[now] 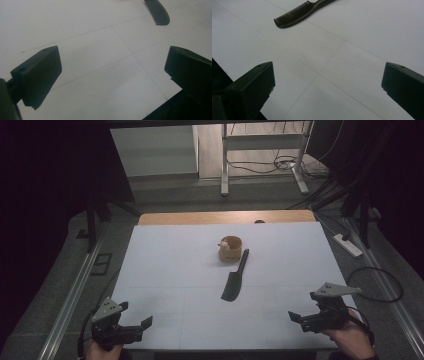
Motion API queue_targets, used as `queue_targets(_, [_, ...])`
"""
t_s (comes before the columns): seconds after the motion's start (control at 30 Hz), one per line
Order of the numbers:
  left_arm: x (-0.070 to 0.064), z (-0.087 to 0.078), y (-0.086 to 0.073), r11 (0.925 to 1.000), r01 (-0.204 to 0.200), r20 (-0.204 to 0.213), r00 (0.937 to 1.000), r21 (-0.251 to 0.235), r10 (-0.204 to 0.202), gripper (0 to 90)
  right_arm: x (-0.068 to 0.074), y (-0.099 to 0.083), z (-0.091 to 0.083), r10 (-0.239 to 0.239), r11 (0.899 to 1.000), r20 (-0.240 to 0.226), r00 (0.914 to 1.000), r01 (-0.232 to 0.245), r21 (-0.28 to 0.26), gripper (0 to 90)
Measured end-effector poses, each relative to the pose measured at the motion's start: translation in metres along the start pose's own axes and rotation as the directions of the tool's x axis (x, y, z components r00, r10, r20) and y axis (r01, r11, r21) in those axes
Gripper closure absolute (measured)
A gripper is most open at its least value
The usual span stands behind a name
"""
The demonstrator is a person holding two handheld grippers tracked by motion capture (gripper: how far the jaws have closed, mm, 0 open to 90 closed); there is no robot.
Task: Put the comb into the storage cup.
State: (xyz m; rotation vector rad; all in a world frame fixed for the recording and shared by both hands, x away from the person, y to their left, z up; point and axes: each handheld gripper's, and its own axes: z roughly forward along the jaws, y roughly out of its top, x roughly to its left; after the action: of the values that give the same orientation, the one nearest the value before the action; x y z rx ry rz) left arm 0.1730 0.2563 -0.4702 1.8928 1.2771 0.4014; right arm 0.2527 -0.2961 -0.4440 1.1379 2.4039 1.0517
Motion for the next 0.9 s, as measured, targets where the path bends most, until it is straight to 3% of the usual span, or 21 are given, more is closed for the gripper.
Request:
queue_targets(0.27, [0.000, 0.000, 0.000, 1.0000, 0.007, -0.002, 1.0000, -0.002, -0.007, 1.3, 0.006, 0.014, 0.013, -0.046, 0.999, -0.037, 0.9983, 0.047, 0.025, 0.0])
queue_targets(0.7, [0.001, 0.000, 0.000, 0.9999, 0.012, -0.002, 0.9999, -0.006, -0.012, 1.0, 0.000, 0.033, 0.034, -0.034, 0.999, -0.079, 0.9963, 0.038, 0.038, 0.0])
queue_targets(0.9, [0.001, 0.000, 0.000, 1.0000, 0.007, -0.002, 1.0000, -0.004, -0.007, 1.0, -0.001, 0.040, 0.044, -0.043, 0.999, -0.063, 0.9971, 0.044, 0.020, 0.0])
